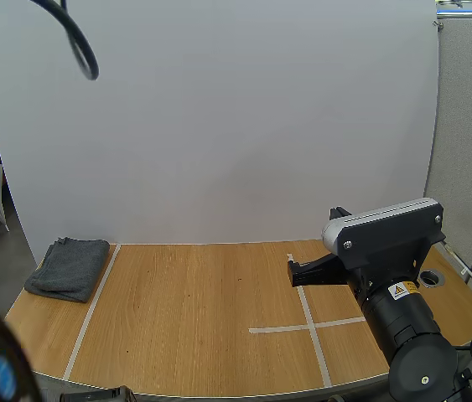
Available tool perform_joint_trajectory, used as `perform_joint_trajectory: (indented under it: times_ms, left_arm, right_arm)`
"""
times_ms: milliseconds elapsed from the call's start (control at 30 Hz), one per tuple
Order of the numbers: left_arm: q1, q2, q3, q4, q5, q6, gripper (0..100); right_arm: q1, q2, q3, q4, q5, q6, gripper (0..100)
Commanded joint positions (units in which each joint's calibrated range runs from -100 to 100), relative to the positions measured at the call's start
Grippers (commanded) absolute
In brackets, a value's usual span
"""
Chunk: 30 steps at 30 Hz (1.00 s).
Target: Fold the towel
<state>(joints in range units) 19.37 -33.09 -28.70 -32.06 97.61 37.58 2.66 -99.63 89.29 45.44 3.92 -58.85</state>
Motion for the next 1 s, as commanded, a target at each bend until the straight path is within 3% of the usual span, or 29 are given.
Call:
perform_joint_trajectory:
  times_ms: [0,167,333,367,467,533,633,800,967]
  left_arm:
    - [-7.78,-8.7,-5.4,-11.1,-6.6,-2.0,0]
    - [-7.78,-14.6,-5.4,-10.5,-8.3,-2.2,0]
    - [-8.89,-18.1,-1.6,-6.7,-11.4,-5.1,0]
    - [-11.09,-20.7,5.3,-2.4,-19.4,-10.7,0]
    - [-14.21,-23.8,16.0,2.7,-29.1,-15.2,0]
    - [-16.23,-26.3,24.7,6.0,-37.9,-17.2,0]
    - [-17.97,-30.9,38.1,7.9,-52.7,-17.4,0]
    - [-18.67,-38.5,60.7,7.9,-77.1,-18.9,0]
    - [-18.67,-42.7,77.0,8.0,-78.8,-18.8,0]
  right_arm:
    - [0.0,-0.4,0.3,1.5,-0.6,-0.4,0]
    - [0.0,-0.4,0.3,1.5,-0.6,-0.4,0]
    - [0.0,-0.4,0.3,1.5,-0.6,-0.4,0]
    - [0.0,-0.4,0.3,1.5,-0.6,-0.4,0]
    - [0.0,-0.4,0.3,1.5,-0.6,-0.4,0]
    - [0.0,-0.4,0.3,1.5,-0.6,-0.4,0]
    - [0.0,-0.4,0.3,1.5,-0.6,-0.4,0]
    - [0.0,-0.4,0.3,1.5,-0.6,-0.4,0]
    - [0.0,-0.4,0.3,1.5,-0.6,-0.4,0]
